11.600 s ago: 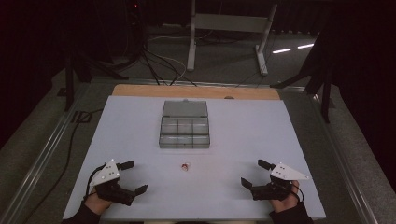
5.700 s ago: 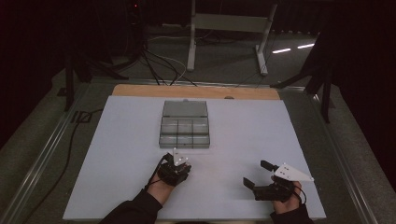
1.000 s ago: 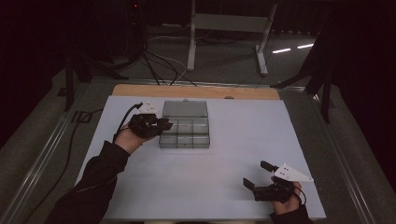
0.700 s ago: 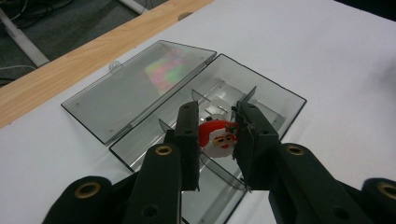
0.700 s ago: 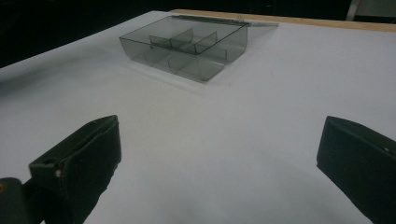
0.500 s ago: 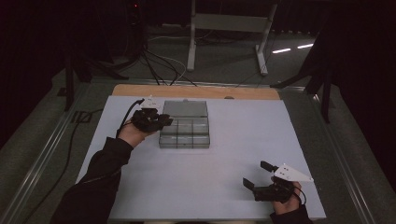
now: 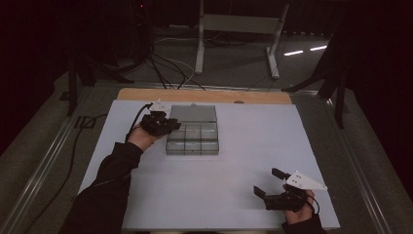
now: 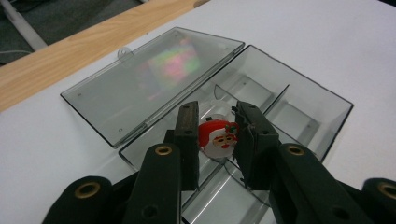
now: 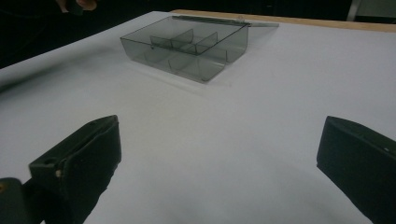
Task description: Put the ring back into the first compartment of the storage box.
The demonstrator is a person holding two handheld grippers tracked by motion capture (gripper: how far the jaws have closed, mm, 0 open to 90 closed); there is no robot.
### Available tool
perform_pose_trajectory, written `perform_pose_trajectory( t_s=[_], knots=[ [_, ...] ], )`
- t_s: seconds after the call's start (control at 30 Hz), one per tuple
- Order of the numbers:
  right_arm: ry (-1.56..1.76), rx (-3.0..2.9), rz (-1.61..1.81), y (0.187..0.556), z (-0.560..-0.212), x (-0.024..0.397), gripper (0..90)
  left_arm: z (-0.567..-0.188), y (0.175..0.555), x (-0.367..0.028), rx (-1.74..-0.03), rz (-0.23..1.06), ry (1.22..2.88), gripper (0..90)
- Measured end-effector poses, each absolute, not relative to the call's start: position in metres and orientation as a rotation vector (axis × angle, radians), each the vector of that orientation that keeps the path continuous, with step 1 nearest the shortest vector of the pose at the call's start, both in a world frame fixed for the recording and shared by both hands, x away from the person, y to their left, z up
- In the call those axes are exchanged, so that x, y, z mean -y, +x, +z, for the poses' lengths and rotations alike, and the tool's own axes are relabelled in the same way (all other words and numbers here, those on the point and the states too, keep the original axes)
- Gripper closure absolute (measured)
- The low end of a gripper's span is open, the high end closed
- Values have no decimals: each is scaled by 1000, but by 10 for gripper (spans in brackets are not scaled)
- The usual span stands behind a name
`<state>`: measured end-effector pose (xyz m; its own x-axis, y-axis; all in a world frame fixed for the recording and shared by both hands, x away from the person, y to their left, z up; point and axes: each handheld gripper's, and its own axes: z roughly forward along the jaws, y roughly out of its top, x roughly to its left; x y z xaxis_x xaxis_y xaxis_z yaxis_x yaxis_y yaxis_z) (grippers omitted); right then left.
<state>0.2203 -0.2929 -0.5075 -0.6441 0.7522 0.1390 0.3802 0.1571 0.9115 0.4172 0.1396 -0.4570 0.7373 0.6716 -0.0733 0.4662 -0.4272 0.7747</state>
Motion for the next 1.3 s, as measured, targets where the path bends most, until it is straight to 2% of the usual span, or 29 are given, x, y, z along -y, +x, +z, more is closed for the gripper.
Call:
perform_pose_trajectory(
  t_s=[0.87, 1.3],
  knots=[
    [1085, -2094, 1486, 221, -508, 294, 0, -499, 430, -136, -942, 267, 2138, 722],
    [1083, -2093, 1486, 220, -508, 294, 0, -505, 434, -129, -973, 266, 2195, 719]
  ],
)
